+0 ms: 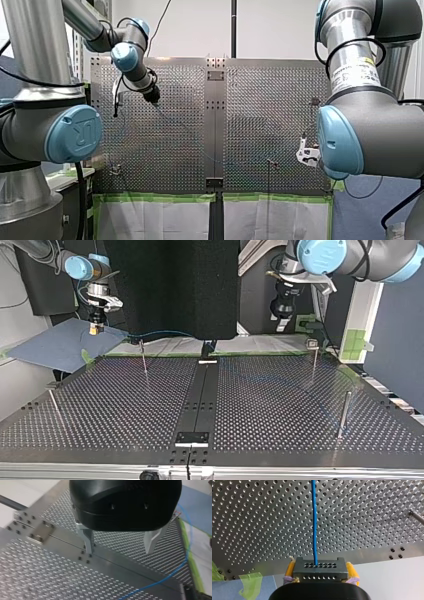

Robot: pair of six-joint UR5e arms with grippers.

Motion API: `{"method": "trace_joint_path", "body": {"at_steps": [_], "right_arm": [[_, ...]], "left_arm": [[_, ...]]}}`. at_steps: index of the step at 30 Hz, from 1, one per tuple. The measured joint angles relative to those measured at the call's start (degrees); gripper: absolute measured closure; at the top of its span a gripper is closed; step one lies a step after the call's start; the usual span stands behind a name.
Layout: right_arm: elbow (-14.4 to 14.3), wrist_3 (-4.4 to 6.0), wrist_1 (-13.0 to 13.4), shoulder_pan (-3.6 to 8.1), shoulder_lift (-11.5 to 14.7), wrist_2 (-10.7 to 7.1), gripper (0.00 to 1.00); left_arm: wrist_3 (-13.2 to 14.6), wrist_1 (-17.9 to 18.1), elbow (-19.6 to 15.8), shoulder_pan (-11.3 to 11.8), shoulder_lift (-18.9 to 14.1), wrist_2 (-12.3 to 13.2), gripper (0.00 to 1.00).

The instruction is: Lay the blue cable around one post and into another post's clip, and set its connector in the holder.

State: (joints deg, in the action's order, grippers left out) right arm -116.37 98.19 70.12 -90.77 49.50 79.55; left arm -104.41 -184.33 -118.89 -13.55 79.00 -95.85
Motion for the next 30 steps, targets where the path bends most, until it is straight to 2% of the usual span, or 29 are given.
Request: {"method": "trace_joint_path", "body": {"at_steps": [4,11,15,22,30], "right_arm": [[0.0,-0.18,0.1,0.00,-0.1,-0.01,1.00],[0.0,-0.25,0.1,0.01,-0.2,-0.10,1.00],[0.0,-0.27,0.2,0.01,-0.3,-0.19,1.00],[0.0,-0.49,0.4,0.01,-0.4,-0.34,1.00],[0.0,-0.65,0.5,0.01,-0.6,-0.50,1.00]], "left_arm": [[-1.6,1.8,-1.8,-1.8,1.8,-1.8,0.00],[-2.9,4.8,-4.3,-4.8,4.8,-4.7,0.00],[-2.7,6.8,-3.5,-6.7,6.7,-5.6,0.00],[-0.6,10.0,-1.6,-10.0,10.0,-5.4,0.00],[-0.1,13.9,-0.2,-13.9,13.9,-6.7,0.00]]}}
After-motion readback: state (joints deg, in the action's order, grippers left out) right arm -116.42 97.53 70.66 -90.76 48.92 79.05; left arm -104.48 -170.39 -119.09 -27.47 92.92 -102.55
